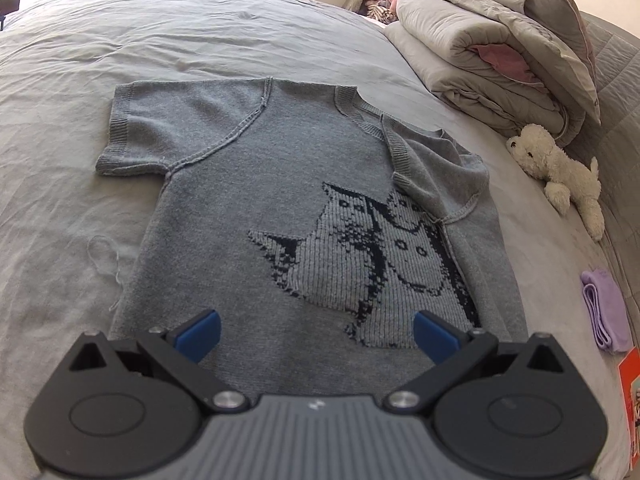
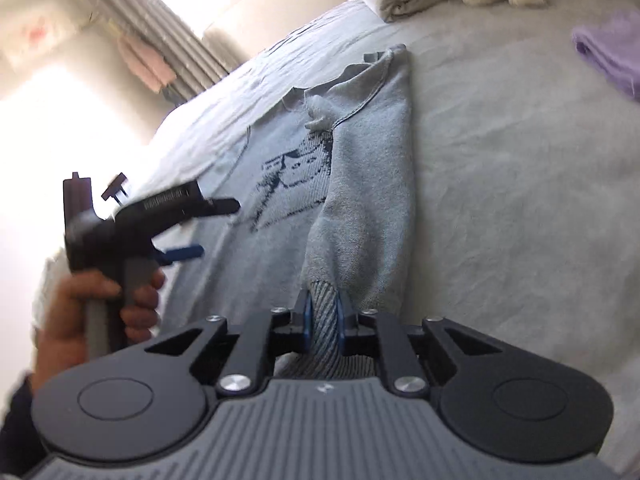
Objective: Fold clothes
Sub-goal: 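Grasp the folded side edge with the right gripper and pull it straight, then pull the ribbed sweater hem straight with the right gripper, then release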
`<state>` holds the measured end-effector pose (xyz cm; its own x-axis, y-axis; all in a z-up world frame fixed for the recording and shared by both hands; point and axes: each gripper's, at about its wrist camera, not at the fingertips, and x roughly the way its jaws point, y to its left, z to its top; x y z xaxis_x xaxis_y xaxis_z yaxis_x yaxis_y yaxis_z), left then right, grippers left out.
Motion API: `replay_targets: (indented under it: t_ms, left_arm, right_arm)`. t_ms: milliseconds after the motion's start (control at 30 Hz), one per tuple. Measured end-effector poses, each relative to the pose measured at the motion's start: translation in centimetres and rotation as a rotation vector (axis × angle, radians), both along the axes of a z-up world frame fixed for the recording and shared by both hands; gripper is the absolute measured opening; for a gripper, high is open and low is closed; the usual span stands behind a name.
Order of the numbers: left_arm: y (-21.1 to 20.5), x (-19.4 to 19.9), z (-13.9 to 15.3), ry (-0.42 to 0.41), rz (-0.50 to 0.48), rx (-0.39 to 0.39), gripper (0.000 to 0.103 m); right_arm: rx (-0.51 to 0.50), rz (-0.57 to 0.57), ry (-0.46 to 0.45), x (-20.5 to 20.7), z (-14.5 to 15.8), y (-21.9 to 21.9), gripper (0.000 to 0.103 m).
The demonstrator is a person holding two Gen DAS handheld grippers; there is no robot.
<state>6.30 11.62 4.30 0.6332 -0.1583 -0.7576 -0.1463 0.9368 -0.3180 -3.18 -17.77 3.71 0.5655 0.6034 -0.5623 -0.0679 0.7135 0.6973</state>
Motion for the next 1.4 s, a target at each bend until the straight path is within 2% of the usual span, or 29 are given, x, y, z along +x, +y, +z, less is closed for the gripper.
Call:
replay_targets:
  t_ms: [33,67,100,167,233,267,367,433,467,567,633,667,767,833,900,967,1000,1100,1133,1233,1300,1333,1400]
  left_arm:
    - [0.0,0.0,0.0,-0.001,0.0,-0.001,0.103]
    - [0.0,0.0,0.0,-0.001,0.001,-0.002,0.103]
    - [0.1,0.1,0.0,-0.001,0.002,-0.002,0.103]
    - [0.1,0.1,-0.1,0.003,0.007,-0.002,0.103]
    - [0.2,0.1,-0.1,0.006,0.009,-0.004,0.103]
    - [0.2,0.2,-0.1,0.008,0.009,-0.005,0.103]
    - [0.1,0.2,-0.1,0.009,0.006,-0.004,0.103]
    - [0.1,0.3,-0.2,0.01,0.002,-0.002,0.103]
    - [0.0,0.3,-0.2,0.011,0.001,-0.001,0.103]
    - [0.2,0.3,-0.1,0.012,0.004,-0.005,0.103]
    - [0.3,0.3,-0.1,0.013,0.007,-0.011,0.103]
    - [0.3,0.2,0.0,0.013,0.007,-0.013,0.103]
    - [0.4,0.1,0.0,0.011,0.005,-0.013,0.103]
    - [0.4,0.2,0.0,0.013,0.006,-0.013,0.103]
    - [0.4,0.2,0.0,0.014,0.005,-0.014,0.103]
    - [0.4,0.2,0.0,0.015,0.005,-0.015,0.103]
    - [0.4,0.2,0.0,0.015,0.005,-0.015,0.103]
    - [0.4,0.2,-0.1,0.018,0.007,-0.015,0.103]
    - [0.5,0.3,-0.1,0.019,0.008,-0.016,0.103]
    - [0.6,0.3,-0.1,0.019,0.011,-0.02,0.103]
    - [0.6,0.4,0.0,0.019,0.012,-0.021,0.103]
    - [0.7,0.4,0.0,0.019,0.014,-0.021,0.103]
    - [0.8,0.4,-0.1,0.02,0.017,-0.021,0.103]
  right_arm:
    - [0.161,-0.036,0.066,0.5,-0.9,-1.5,0.014]
    - [0.28,-0.072,0.125,0.8,-1.9,-2.8,0.014]
    - [0.298,-0.104,0.169,1.0,-2.7,-3.4,0.015]
    - [0.205,-0.142,0.217,0.9,-3.6,-3.7,0.021]
    - [0.064,-0.141,0.184,0.4,-3.2,-3.3,0.02]
    - [-0.014,-0.137,0.154,0.2,-2.7,-2.8,0.035]
    - [-0.304,-0.099,-0.012,-0.9,0.1,0.1,0.05]
    - [-0.513,-0.05,-0.155,-2.0,1.8,2.9,0.051]
    - [-0.581,-0.015,-0.22,-2.6,2.4,4.0,0.051]
    - [-0.617,0.141,-0.366,-4.5,3.5,6.5,0.051]
    - [-0.555,0.307,-0.408,-5.2,3.5,7.9,0.05]
    - [-0.561,0.342,-0.414,-5.4,3.2,8.2,0.05]
    - [-0.718,0.345,-0.396,-4.7,1.7,9.5,0.05]
    - [-0.766,0.321,-0.354,-3.8,0.8,9.3,0.05]
    - [-0.789,0.313,-0.317,-3.0,-0.1,8.9,0.04]
    - [-0.833,0.299,-0.309,-2.8,-0.6,8.6,0.009]
    - [-0.828,0.277,-0.299,-2.7,-0.5,8.3,0.009]
    - [-0.653,0.199,-0.24,-1.9,0.6,6.4,0.008]
    - [-0.568,0.174,-0.215,-1.7,1.0,5.6,0.008]
    - [-0.221,0.11,-0.107,-0.8,1.7,3.1,0.008]
    - [-0.069,0.107,-0.057,-0.4,1.5,2.5,0.009]
    - [-0.033,0.117,-0.042,-0.2,1.4,2.6,0.009]
    - [-0.088,0.152,-0.038,-0.3,1.0,4.0,0.01]
